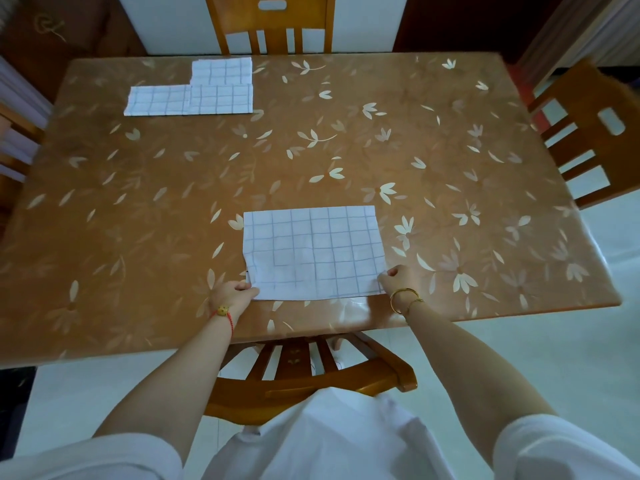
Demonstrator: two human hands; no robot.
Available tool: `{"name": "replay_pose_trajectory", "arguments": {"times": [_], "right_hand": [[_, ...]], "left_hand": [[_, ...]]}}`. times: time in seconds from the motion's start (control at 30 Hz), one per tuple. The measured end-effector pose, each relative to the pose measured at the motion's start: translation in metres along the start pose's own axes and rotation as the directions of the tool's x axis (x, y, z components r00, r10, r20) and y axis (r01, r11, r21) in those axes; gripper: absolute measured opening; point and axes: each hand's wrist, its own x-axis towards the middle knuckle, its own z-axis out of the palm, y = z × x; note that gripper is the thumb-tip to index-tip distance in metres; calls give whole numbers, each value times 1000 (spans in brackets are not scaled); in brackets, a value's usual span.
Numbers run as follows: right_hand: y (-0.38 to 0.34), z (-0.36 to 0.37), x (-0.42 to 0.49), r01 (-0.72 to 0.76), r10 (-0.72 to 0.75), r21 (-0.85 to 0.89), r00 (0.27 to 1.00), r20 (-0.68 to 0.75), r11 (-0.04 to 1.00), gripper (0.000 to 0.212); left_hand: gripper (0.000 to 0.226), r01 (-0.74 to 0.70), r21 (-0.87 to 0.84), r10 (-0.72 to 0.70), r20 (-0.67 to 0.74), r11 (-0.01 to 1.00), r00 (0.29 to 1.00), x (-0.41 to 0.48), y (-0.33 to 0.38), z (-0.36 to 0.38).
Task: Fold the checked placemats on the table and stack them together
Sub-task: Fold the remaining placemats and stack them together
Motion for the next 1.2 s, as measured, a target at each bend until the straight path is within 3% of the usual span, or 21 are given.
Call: {"name": "replay_pose_trajectory", "arguments": {"times": [0.2,0.33,0.47,0.67,0.83,0.93,1.07,1.2], "right_hand": [[25,-9,-17,35,-30,-93,998,57,995,20],[38,-10,-23,54,-44,-151,997,69,987,19],[40,-12,-24,55,-40,-198,996,79,979,13],[27,-10,-20,148,-158,-158,986,-55,976,22],[-13,1,-12,295,-308,-188,951,-42,937,22],[-39,15,-5,429,-436,-273,899,38,861,29],[-80,37,2,611,-586,-390,786,197,689,45],[-115,66,4,733,-620,-468,674,401,494,54]], "left_hand": [[33,-6,118,-6,102,993,995,-18,-11,1],[16,-28,136,13,115,990,993,-25,-16,4],[21,-54,169,36,109,984,993,-30,-19,5],[42,-120,275,128,-11,954,992,-38,-4,-2],[38,-255,281,308,-162,925,938,-20,11,-9],[26,-366,362,449,-174,857,877,-12,29,-10],[51,-504,442,568,-14,742,823,4,53,-8],[67,-490,575,545,89,655,834,18,70,-2]]}}
